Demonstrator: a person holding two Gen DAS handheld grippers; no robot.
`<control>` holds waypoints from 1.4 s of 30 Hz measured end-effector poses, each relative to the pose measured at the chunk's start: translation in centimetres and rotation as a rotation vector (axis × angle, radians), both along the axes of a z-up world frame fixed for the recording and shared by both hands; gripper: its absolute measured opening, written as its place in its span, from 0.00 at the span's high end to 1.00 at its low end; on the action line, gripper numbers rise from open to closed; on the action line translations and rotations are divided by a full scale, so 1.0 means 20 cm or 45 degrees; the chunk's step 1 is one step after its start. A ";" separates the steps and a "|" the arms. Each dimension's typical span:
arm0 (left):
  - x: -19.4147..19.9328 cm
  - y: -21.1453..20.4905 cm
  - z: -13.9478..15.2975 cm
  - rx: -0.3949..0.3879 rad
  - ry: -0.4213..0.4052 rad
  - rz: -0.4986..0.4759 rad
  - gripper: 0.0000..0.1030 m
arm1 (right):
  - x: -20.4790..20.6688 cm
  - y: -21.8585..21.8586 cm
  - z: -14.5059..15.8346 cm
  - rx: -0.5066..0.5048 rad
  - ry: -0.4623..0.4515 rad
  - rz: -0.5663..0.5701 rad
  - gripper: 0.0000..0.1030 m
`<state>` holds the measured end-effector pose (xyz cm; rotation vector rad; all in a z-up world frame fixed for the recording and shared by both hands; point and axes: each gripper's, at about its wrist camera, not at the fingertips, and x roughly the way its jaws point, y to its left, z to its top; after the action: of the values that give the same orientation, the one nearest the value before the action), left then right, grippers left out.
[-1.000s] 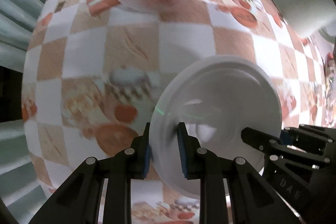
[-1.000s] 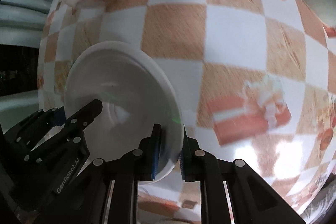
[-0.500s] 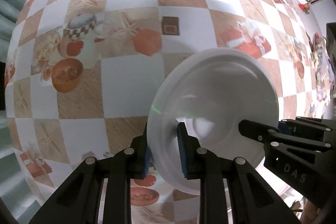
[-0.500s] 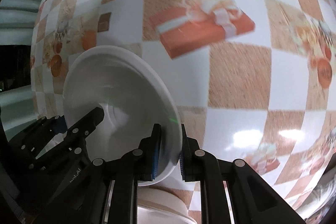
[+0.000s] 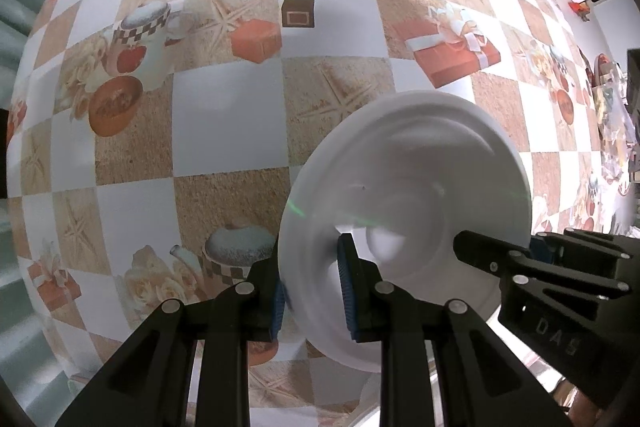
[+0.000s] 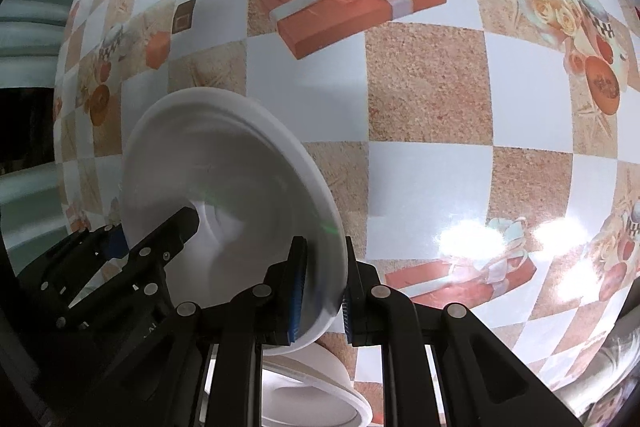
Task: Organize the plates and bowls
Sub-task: 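Carry the third bowl with both grippers toward the bowl stack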
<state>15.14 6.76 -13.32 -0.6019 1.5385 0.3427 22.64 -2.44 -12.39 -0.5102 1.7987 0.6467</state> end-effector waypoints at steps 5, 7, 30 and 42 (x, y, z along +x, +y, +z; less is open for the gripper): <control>0.06 0.04 0.14 0.037 -0.021 -0.015 0.76 | 0.05 0.00 0.04 0.036 -0.012 -0.020 0.84; 0.05 0.02 0.19 0.053 -0.040 -0.013 0.76 | 0.08 -0.04 0.08 0.054 -0.021 -0.025 0.84; -0.01 -0.09 0.58 0.142 -0.168 -0.114 0.76 | 0.14 -0.24 0.54 0.122 -0.126 -0.078 0.83; -0.17 -0.30 0.59 0.105 -0.162 -0.218 0.76 | -0.07 -0.46 0.56 0.068 -0.112 -0.164 0.83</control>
<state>11.74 0.70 -1.54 -0.4161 1.4351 0.2320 21.27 -11.72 -1.21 -0.3773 1.7115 0.5732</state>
